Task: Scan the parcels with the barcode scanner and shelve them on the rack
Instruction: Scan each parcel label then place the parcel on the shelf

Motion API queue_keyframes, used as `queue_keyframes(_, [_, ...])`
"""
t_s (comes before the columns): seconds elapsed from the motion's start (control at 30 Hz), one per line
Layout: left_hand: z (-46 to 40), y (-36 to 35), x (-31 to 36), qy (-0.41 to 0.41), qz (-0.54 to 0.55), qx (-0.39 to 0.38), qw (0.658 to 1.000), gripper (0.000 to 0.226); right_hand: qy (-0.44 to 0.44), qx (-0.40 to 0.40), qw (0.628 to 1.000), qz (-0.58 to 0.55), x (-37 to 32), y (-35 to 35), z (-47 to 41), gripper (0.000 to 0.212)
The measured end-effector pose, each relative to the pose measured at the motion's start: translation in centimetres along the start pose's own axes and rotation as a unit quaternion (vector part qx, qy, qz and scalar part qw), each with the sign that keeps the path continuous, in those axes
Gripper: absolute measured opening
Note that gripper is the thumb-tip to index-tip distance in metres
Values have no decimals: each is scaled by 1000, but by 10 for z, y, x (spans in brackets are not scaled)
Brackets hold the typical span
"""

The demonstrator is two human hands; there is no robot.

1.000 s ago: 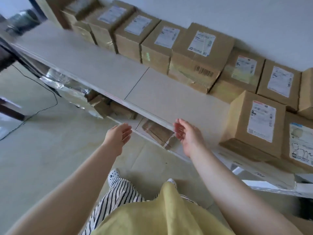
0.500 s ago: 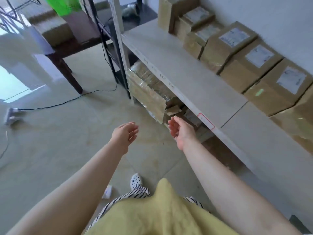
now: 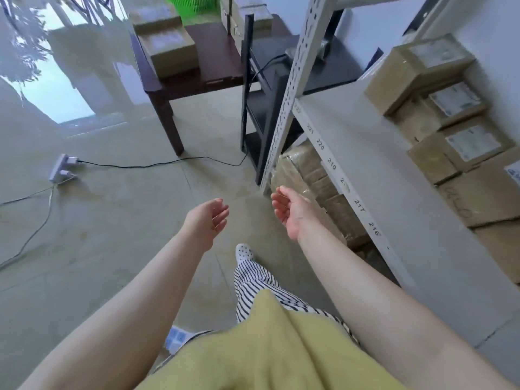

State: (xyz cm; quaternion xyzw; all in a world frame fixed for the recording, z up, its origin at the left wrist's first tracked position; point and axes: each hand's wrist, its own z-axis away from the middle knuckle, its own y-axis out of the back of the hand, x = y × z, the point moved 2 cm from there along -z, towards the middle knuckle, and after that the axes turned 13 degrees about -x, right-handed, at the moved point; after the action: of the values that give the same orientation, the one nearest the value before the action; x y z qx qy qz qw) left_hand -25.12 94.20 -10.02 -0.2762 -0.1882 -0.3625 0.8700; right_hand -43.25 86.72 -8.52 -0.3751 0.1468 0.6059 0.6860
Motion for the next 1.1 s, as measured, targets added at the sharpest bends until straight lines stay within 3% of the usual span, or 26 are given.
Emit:
queue_keyframes(0.33, [-101, 3, 174, -35, 56, 14, 998, 7, -24, -28, 998, 50, -101, -134, -151, 8])
queue_keyframes(0.57, [-168, 42, 274, -30, 75, 12, 997, 7, -42, -47, 995, 77, -131, -237, -237, 12])
queue_keyframes(0.9, [-260, 109, 476, -42, -8, -14, 999, 10, -44, 2, 998, 42, -168, -392, -359, 19])
queue_keyframes(1.1, [-320, 106, 539, -8, -35, -6, 999, 12, -42, 35, 996, 68, -198, -427, -418, 30])
